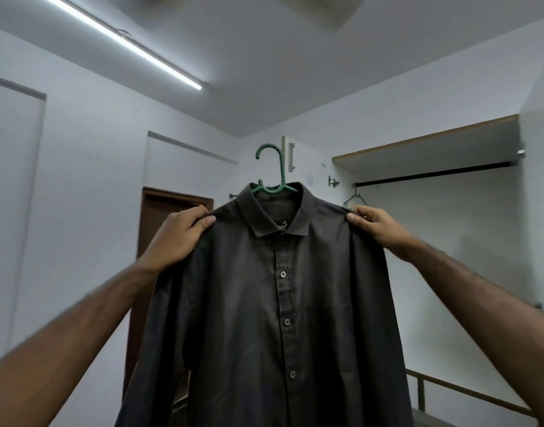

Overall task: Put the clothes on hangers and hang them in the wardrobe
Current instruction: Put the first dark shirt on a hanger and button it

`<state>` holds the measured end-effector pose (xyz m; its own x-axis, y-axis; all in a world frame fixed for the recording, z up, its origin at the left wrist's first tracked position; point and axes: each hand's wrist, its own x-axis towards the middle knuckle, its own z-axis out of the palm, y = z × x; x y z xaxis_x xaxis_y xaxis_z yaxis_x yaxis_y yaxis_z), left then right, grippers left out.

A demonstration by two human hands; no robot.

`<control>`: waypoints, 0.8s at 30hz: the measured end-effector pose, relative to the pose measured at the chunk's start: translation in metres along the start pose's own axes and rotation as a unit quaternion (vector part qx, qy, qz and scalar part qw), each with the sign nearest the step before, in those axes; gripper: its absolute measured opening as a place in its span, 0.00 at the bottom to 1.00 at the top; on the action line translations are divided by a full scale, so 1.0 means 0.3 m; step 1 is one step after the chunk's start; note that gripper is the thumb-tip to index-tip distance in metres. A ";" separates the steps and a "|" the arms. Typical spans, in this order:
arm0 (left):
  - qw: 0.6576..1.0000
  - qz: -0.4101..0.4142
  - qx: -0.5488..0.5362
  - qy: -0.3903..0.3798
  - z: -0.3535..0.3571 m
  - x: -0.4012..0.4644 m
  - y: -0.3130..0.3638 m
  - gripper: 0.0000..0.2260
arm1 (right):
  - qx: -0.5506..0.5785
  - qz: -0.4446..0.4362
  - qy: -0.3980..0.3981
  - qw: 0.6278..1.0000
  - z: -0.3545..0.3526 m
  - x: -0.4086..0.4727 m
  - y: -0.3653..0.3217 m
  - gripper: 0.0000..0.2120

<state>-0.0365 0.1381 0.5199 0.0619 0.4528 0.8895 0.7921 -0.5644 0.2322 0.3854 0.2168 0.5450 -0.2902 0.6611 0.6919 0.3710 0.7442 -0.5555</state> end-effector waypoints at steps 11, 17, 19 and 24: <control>1.000 0.012 -0.024 -0.002 0.503 0.315 -0.134 0.10 | -0.228 0.054 0.109 0.966 -0.082 0.177 0.331 0.09; 0.999 0.017 -0.028 -0.018 0.820 0.445 -0.141 0.09 | -0.331 0.073 0.119 0.933 -0.137 0.255 0.541 0.10; 0.999 0.017 -0.029 -0.023 0.933 0.497 -0.122 0.10 | -0.368 0.066 0.117 0.920 -0.188 0.274 0.628 0.12; 0.999 0.024 -0.030 -0.024 1.241 0.632 -0.037 0.12 | -0.468 0.057 0.108 0.875 -0.356 0.343 0.880 0.20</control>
<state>0.1923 0.4872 0.5394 0.1294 0.4565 0.8803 0.7494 -0.6263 0.2146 0.5476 0.4710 0.5187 -0.0688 0.6175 0.7836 0.9763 0.2032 -0.0744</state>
